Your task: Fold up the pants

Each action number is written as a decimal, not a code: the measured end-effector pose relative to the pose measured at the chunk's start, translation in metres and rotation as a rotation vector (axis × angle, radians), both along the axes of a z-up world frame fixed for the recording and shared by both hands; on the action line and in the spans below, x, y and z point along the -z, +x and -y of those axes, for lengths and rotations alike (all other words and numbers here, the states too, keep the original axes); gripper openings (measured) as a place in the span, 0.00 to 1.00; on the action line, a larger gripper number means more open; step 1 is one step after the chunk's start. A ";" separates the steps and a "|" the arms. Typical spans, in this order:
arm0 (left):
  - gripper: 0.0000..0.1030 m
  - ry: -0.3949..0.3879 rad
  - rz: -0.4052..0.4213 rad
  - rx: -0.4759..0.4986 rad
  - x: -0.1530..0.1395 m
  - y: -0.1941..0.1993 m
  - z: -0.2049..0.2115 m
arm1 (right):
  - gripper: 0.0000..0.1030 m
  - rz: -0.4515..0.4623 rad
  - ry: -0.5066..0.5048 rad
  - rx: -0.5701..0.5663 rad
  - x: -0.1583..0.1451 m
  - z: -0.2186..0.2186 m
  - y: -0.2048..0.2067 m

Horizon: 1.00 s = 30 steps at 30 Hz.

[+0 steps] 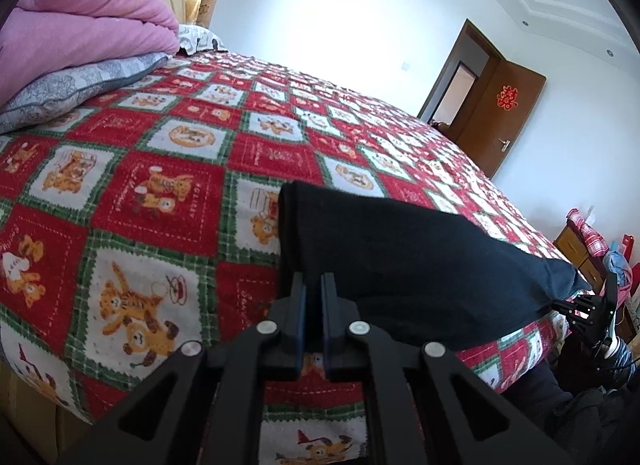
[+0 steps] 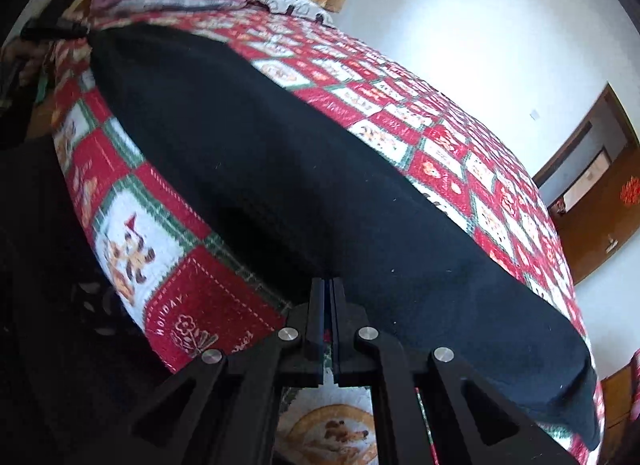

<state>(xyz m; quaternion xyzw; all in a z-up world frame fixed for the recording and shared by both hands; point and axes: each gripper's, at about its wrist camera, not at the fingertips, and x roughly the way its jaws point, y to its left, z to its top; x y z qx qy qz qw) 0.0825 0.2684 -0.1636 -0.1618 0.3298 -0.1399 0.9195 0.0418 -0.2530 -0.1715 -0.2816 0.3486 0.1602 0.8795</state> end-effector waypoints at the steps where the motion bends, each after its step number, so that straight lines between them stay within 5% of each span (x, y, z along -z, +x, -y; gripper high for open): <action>1: 0.07 -0.002 0.001 0.002 -0.001 -0.001 -0.001 | 0.01 0.001 0.013 0.006 -0.002 0.001 0.001; 13: 0.07 -0.013 -0.009 0.007 0.006 -0.005 -0.007 | 0.01 0.007 0.104 0.040 -0.010 0.013 -0.004; 18: 0.08 -0.003 -0.040 0.006 0.019 -0.004 -0.004 | 0.01 -0.043 0.059 0.038 0.012 0.007 0.004; 23: 0.20 0.002 -0.053 -0.024 0.019 -0.004 -0.005 | 0.02 -0.053 0.057 0.032 0.012 0.007 0.004; 26: 0.43 0.052 -0.045 -0.059 0.011 -0.008 -0.009 | 0.03 -0.084 0.068 0.035 0.011 0.008 0.006; 30: 0.51 0.054 -0.004 -0.131 -0.006 -0.020 -0.027 | 0.03 -0.067 0.046 0.038 0.003 0.011 0.000</action>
